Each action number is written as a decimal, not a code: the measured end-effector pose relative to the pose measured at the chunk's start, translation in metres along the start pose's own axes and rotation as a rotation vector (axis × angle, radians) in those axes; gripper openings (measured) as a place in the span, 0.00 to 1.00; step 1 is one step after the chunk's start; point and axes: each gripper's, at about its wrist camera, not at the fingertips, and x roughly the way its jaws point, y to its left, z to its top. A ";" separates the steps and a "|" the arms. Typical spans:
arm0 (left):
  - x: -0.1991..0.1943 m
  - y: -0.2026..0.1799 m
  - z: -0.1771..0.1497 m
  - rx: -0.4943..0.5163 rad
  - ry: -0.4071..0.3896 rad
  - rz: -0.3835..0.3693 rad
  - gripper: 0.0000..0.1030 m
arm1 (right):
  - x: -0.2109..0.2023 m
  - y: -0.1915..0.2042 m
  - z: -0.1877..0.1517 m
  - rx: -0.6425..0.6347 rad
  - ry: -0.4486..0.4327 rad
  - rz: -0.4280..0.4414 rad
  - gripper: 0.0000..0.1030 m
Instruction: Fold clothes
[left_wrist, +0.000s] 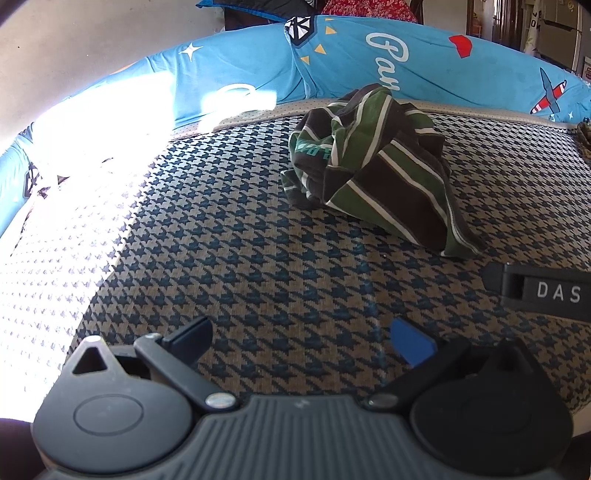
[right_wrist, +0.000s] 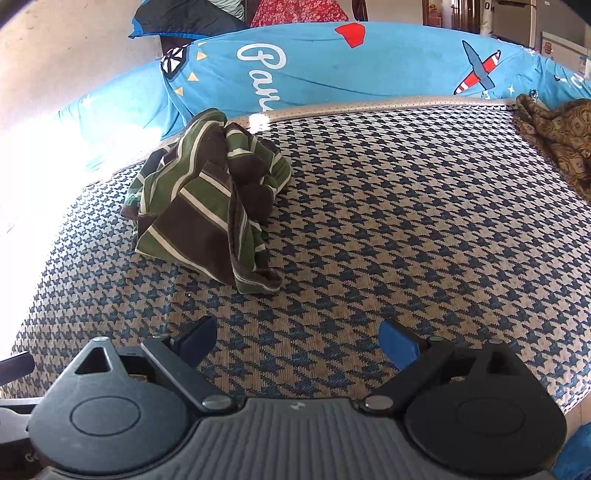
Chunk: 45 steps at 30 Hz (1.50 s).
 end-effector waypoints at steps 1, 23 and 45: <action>0.001 0.000 0.001 0.001 0.000 0.001 1.00 | 0.000 0.000 0.000 0.000 0.000 0.001 0.92; 0.008 0.010 0.007 -0.007 0.000 0.003 1.00 | 0.001 0.016 0.002 -0.031 0.001 0.000 0.92; 0.006 -0.002 0.019 0.020 -0.012 -0.006 1.00 | 0.001 0.014 0.004 -0.033 -0.004 -0.010 0.92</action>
